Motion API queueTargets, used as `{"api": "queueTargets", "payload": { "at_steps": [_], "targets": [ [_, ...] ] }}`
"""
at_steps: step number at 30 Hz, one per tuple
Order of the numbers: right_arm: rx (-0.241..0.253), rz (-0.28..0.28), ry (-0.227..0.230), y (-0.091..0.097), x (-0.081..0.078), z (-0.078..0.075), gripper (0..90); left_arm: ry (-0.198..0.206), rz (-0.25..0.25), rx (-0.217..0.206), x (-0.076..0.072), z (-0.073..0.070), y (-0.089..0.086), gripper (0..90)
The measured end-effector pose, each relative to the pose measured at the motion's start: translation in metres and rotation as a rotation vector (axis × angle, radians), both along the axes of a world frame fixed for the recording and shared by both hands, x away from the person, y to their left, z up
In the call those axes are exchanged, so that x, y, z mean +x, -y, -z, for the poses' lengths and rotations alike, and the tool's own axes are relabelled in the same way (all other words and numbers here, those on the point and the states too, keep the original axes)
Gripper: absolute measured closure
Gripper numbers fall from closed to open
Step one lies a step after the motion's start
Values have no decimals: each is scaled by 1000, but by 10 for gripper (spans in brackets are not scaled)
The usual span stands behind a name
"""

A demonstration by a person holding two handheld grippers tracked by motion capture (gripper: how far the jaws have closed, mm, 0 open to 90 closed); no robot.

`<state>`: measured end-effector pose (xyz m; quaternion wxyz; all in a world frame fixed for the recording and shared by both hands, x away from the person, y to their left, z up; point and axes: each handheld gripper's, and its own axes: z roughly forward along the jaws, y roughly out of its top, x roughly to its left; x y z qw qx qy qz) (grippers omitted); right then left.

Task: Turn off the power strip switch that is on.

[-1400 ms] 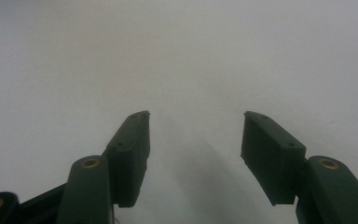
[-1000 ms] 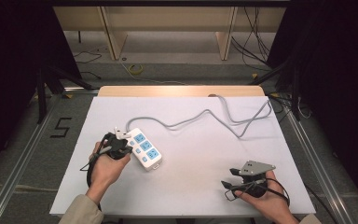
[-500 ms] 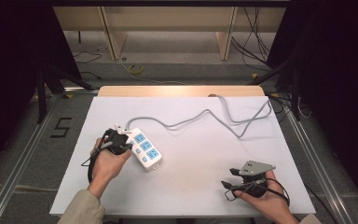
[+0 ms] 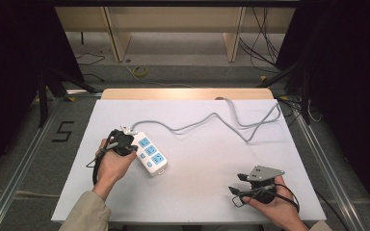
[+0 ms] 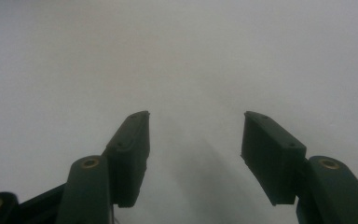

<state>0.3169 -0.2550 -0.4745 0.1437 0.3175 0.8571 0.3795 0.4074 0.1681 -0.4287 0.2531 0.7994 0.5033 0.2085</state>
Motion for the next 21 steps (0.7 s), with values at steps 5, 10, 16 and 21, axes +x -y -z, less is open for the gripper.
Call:
{"api": "queueTargets", "payload": {
  "at_steps": [5, 10, 16, 21],
  "targets": [
    [-1, 0, 0, 0, 0, 0, 427, -5, 5, 18, 5, 1, 1, 897],
    [-2, -1, 0, 0, 0, 0, 426, -5, 4, 21, 8, 1, 2, 897],
    [-2, -3, 2, 0, 0, 0, 426, -6, 0, 28, 13, 2, 2, 897],
    [-1, -3, 2, 0, 0, 0, 426, -7, 0, 32, 16, 3, 3, 897]
  ]
}}
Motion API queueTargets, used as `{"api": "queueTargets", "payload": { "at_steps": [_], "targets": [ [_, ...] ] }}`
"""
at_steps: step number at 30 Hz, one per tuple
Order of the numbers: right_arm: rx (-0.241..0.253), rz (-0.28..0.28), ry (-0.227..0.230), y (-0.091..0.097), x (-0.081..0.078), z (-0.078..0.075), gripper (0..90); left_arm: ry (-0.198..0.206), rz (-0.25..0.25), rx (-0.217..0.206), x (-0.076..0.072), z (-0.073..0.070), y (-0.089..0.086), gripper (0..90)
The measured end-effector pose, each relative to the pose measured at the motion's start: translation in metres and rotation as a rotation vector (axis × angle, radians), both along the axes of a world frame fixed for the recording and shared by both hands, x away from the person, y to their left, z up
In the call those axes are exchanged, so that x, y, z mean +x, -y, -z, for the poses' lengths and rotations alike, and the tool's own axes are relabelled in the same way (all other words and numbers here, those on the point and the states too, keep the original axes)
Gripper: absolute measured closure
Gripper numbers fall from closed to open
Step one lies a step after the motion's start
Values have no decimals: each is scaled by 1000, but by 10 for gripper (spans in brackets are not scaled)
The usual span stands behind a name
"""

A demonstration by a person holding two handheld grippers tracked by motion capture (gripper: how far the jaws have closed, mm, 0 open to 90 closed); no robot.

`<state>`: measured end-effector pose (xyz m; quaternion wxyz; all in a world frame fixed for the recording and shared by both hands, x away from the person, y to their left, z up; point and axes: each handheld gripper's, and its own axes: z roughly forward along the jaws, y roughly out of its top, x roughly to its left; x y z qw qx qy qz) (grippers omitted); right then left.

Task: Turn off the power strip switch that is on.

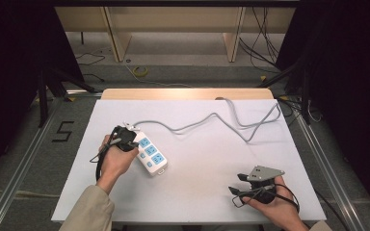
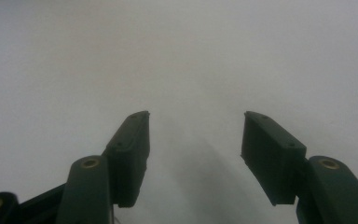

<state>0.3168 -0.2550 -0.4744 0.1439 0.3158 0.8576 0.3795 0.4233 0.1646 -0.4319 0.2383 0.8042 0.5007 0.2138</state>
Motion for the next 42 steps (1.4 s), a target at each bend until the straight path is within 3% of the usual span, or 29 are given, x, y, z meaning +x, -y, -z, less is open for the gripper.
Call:
{"api": "queueTargets", "payload": {
  "at_steps": [14, 42],
  "targets": [
    [1, 2, -1, 0, 0, 0, 426, -22, -5, 12, 12, 8, 0, 897],
    [0, 0, 1, 0, 0, 0, 426, -53, -19, 32, 21, 16, 1, 897]
  ]
}}
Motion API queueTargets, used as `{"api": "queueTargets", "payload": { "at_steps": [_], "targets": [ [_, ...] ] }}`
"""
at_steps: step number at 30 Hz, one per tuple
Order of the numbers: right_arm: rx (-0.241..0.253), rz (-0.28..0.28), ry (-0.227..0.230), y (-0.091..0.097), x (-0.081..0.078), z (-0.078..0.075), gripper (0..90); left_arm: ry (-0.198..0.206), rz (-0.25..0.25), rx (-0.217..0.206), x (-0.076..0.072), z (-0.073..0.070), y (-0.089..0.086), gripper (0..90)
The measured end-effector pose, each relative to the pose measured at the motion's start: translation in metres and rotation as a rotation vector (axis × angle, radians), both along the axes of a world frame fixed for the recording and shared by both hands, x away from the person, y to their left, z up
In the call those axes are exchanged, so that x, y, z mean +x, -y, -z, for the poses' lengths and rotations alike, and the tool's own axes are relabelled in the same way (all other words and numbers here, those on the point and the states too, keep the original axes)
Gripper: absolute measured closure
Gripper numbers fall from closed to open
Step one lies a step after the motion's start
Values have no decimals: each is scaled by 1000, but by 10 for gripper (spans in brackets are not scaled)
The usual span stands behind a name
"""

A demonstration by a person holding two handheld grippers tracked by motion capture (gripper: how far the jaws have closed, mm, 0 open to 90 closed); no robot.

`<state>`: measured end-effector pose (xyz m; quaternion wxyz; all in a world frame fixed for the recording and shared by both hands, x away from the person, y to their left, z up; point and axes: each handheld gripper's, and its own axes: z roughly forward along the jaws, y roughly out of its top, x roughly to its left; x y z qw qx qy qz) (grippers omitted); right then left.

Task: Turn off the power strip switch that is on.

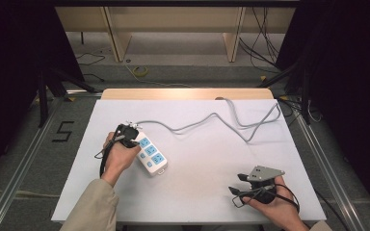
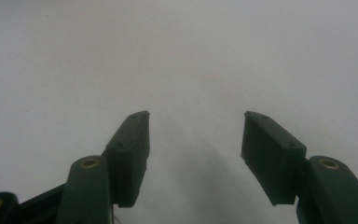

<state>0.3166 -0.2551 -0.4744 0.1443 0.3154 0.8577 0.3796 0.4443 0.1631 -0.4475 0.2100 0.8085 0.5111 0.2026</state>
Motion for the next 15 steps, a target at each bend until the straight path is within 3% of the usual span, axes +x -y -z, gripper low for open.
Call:
{"api": "queueTargets", "payload": {
  "at_steps": [15],
  "targets": [
    [-1, -2, 2, 0, 0, 0, 426, -16, -7, 10, 2, -1, 3, 899]
  ]
}}
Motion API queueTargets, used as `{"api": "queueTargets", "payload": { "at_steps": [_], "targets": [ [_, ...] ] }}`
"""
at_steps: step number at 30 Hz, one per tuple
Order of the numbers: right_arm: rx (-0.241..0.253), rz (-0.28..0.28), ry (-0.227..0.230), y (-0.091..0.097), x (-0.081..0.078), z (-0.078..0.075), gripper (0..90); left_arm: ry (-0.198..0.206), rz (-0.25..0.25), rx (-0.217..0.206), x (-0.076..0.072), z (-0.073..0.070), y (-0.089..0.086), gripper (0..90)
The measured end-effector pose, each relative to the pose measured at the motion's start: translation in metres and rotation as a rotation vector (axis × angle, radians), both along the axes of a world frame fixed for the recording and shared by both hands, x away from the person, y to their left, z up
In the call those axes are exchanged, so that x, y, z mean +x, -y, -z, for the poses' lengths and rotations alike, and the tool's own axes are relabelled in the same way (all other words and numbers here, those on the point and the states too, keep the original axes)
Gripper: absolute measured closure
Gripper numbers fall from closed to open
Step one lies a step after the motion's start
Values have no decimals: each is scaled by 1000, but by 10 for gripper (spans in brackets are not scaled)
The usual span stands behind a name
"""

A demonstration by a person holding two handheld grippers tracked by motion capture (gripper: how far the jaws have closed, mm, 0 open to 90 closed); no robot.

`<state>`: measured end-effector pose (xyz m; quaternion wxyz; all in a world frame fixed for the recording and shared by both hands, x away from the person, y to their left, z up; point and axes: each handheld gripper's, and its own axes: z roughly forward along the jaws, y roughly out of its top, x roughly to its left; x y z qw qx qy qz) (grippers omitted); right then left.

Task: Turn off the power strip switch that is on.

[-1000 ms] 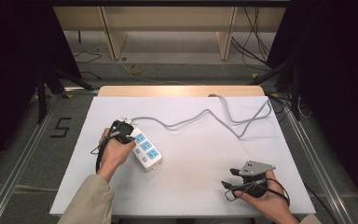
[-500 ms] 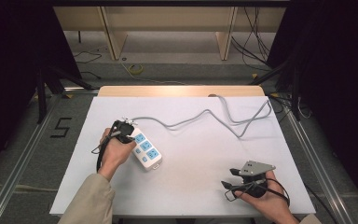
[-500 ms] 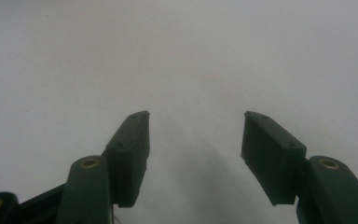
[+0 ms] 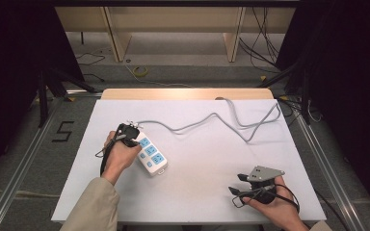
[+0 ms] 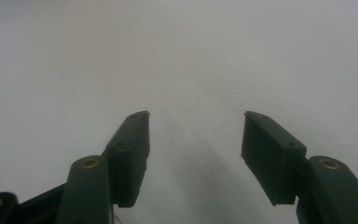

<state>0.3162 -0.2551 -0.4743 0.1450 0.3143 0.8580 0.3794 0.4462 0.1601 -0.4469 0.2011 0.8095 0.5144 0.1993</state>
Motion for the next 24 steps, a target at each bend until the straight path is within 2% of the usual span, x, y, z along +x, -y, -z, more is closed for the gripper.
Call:
{"api": "queueTargets", "payload": {
  "at_steps": [3, 10, 13, 16, 24],
  "targets": [
    [0, 0, 0, 0, 0, 0, 426, -10, -1, -21, 0, 0, 0, 899],
    [1, 0, 2, 0, -1, 0, 426, -12, -5, -17, 0, 0, 0, 899],
    [3, -1, 2, 0, 0, 0, 426, 14, -14, 24, 1, 0, -1, 899],
    [1, -2, 1, 0, 0, 0, 426, -4, -6, -14, 2, 0, -5, 899],
    [-1, -1, 2, 0, -1, 0, 426, 0, -7, -1, 3, 0, -2, 899]
  ]
}}
